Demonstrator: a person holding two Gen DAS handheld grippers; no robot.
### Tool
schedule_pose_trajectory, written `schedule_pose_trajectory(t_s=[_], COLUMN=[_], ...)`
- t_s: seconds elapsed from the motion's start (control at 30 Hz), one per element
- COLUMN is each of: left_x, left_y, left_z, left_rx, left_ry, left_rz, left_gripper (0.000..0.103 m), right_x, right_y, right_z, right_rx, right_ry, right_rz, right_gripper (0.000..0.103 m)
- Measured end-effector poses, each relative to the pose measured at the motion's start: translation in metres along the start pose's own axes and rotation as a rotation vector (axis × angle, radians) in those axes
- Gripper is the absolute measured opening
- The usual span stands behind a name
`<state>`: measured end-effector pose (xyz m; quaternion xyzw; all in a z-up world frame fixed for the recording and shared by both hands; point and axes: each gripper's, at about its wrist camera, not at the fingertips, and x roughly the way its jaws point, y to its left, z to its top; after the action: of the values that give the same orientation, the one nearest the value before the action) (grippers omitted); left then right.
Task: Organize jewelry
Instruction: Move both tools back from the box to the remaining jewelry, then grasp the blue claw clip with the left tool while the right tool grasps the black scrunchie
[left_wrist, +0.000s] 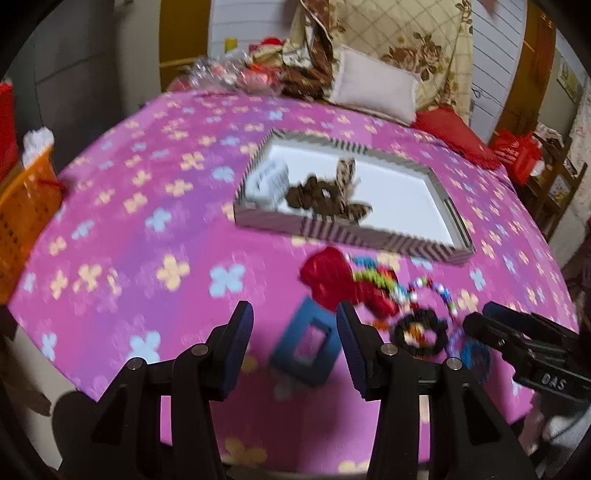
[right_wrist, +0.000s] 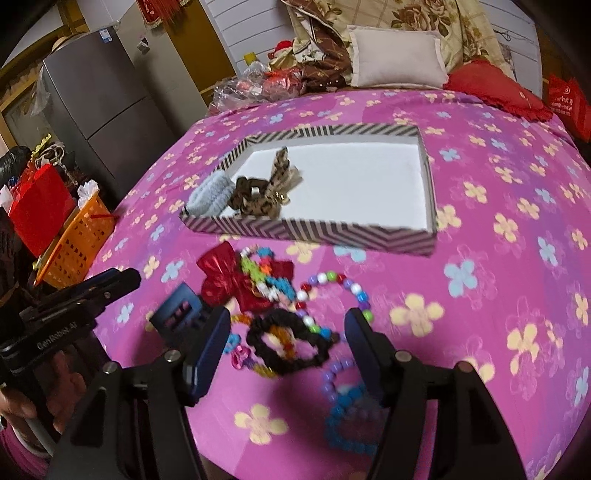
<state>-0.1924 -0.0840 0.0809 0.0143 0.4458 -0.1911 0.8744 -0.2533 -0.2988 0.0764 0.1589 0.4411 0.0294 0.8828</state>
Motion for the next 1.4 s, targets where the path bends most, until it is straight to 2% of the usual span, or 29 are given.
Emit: schedule_pose_trajectory(t_s=[0.3, 0.47, 0.63, 0.87, 1.13, 1.2, 1.4], left_x=[0.011, 0.015, 0.023, 0.032, 0.038, 0.038, 0.045], left_y=[0.005, 0.003, 0.003, -0.005, -0.003, -0.004, -0.012], left_z=[-0.026, -0.027, -0.028, -0.029, -0.027, -0.027, -0.031], left_rx=[0.002, 0.006, 0.018, 0.072, 0.088, 0.097, 0.140], left_ry=[0.057, 0.053, 0.053, 0.050, 0.070, 0.072, 0.091], left_rz=[-0.060, -0.077, -0.072, -0.053, -0.114, -0.130, -0.096], left_gripper=[0.056, 0.057, 0.058, 0.058, 0.058, 0.061, 0.062], right_x=[0.012, 0.017, 0.029, 0.041, 0.044, 0.044, 0.048], right_y=[-0.006, 0.002, 0.009, 0.010, 0.010, 0.011, 0.011], right_z=[-0.025, -0.021, -0.014, -0.011, -0.007, -0.007, -0.006], right_rx=[-0.058, -0.127, -0.167, -0.169, -0.166, -0.163, -0.166], right_ry=[0.059, 0.039, 0.044, 0.059, 0.066, 0.067, 0.075], right_rz=[-0.015, -0.041, -0.041, -0.027, -0.012, -0.008, -0.007], right_gripper=[0.067, 0.059, 0.057, 0.057, 0.057, 0.057, 0.057])
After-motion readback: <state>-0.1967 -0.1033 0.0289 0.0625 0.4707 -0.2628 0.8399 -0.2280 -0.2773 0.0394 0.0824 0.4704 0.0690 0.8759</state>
